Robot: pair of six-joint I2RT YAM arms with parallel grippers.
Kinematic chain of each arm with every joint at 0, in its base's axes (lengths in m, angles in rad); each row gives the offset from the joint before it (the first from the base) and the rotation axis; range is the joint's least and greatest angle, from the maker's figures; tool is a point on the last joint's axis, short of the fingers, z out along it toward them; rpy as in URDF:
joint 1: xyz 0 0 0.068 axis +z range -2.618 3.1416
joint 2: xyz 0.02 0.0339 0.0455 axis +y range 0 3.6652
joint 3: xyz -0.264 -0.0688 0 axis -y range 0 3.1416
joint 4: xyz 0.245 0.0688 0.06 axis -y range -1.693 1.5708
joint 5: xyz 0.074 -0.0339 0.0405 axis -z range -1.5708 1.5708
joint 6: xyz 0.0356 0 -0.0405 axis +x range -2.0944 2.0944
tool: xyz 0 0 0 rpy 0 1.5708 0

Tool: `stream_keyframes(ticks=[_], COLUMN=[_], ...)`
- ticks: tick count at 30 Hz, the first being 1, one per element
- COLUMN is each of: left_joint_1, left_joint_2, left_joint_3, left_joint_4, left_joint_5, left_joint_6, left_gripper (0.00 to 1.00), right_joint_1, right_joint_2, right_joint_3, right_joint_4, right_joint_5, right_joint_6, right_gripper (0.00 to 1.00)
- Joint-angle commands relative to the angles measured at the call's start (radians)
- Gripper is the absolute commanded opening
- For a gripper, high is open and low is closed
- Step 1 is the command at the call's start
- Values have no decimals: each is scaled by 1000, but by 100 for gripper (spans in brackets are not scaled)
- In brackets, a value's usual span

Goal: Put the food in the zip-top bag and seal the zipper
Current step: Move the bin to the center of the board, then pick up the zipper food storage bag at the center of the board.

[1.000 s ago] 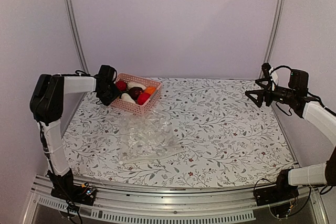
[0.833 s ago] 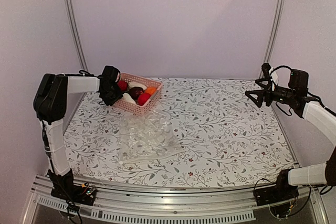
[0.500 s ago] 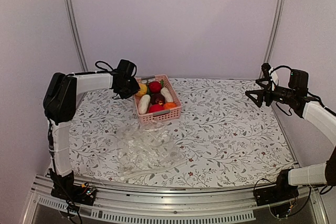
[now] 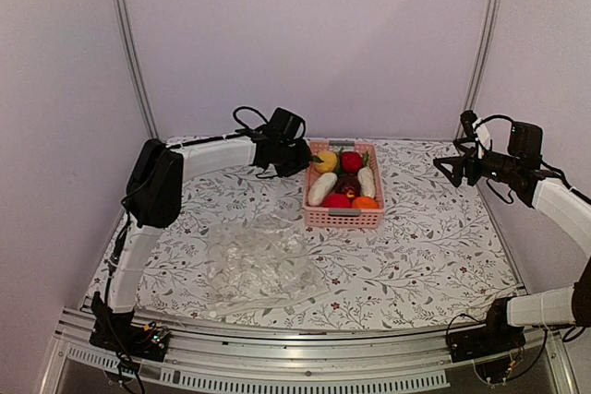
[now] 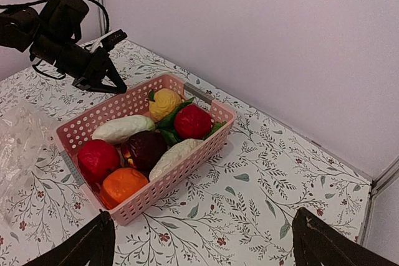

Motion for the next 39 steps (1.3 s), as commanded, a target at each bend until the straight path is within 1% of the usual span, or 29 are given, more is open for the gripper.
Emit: stream_keyframes(ticks=[1,4,8,13,15,17,18,20,22,24,25,26,27,28,29,30,33,34,35,36,38,39], left_joint_1=[-89,-138,-190,-204,-201,-198,-200,-204,-222,-261,-288,-318,-346,-374,-395,-412,-420,-430,-448,-471,-524,-563], left_joint_2=[10,-16,-40,-34,-40,-61,-85,-155,-254,-386,-452,-519,-595,-635,-664,-677,-649,-640,-645,-665,-720,-748], left_joint_3=[27,-12,-62,-65,-58,-45,-48,-90,-176,-320,-402,-487,-556,-612,-648,-648,-564,-554,-576,-620,-706,-732], left_joint_4=[-6,11,43,42,34,5,-8,-14,19,121,187,256,315,317,269,194,-134,-214,-241,-237,-192,-176], left_joint_5=[45,36,34,32,24,1,-21,-80,-162,-262,-314,-354,-396,-421,-450,-497,-530,-573,-622,-632,-591,-607], left_joint_6=[-73,-98,-96,-68,-46,-11,17,95,222,401,505,634,712,778,804,796,731,697,676,678,721,732], left_gripper=[10,10,9,9,11,21,31,41,48,55,66,89,98,99,100,100,100,100,100,100,100,100], right_joint_1=[-6,-6,-6,-6,-6,-6,-6,-6,-6,-6,-6,-6,-6,-6,-6,-5,-5,-5,-5,-5,-5,-5], right_joint_2=[10,7,7,14,19,24,26,29,30,29,29,27,27,28,28,29,33,35,37,36,39,40], right_joint_3=[30,31,32,36,39,41,41,41,41,41,42,42,43,42,42,42,45,45,47,47,46,46], right_joint_4=[1,1,1,-8,-11,-14,-14,-15,-17,-20,-20,-22,-23,-24,-25,-24,-30,-32,-34,-35,-35,-35], right_joint_5=[37,39,36,25,30,36,36,32,24,16,11,6,4,0,-4,-5,-15,-20,-24,-25,-27,-24], right_joint_6=[15,15,17,18,17,18,18,18,15,13,11,10,9,9,9,9,9,9,10,9,6,5], right_gripper=[98,98,98,98,98,98,98,98,98,98,98,98,98,98,98,98,98,98,98,98,98,98])
